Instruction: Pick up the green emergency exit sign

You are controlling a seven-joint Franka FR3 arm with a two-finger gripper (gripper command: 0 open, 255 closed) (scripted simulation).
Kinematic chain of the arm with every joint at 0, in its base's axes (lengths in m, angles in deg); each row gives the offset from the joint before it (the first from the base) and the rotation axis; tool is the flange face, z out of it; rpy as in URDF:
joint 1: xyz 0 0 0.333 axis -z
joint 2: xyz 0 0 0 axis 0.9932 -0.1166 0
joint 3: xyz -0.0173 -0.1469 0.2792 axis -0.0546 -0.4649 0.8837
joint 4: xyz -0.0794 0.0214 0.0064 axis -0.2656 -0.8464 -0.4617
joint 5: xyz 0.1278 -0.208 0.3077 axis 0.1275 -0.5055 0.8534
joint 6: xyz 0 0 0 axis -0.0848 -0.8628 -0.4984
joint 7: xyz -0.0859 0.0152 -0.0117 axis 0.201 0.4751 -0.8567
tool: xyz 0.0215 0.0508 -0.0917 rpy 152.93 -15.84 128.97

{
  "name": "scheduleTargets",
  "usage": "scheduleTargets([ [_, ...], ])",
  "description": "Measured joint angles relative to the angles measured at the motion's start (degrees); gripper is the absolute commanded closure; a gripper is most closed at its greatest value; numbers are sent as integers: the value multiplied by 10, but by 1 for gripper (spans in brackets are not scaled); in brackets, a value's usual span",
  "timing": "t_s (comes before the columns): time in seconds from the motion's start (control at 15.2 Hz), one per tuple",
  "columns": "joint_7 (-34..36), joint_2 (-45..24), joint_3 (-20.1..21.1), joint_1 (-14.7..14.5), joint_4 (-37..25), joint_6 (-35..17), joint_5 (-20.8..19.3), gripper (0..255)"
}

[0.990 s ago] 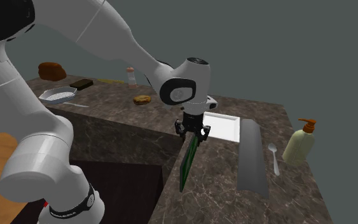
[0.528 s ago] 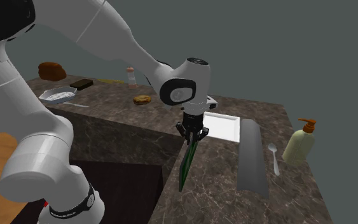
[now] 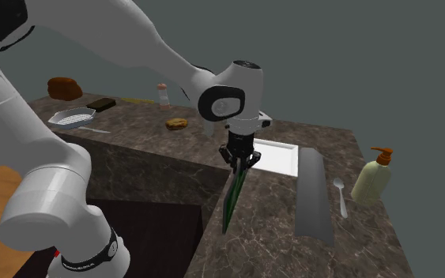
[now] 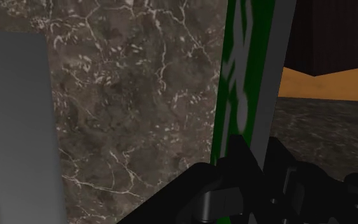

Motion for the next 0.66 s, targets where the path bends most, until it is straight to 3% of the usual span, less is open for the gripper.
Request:
scheduleTargets([
  [0.66,2,39,-2,0,-39,78,0,255],
])
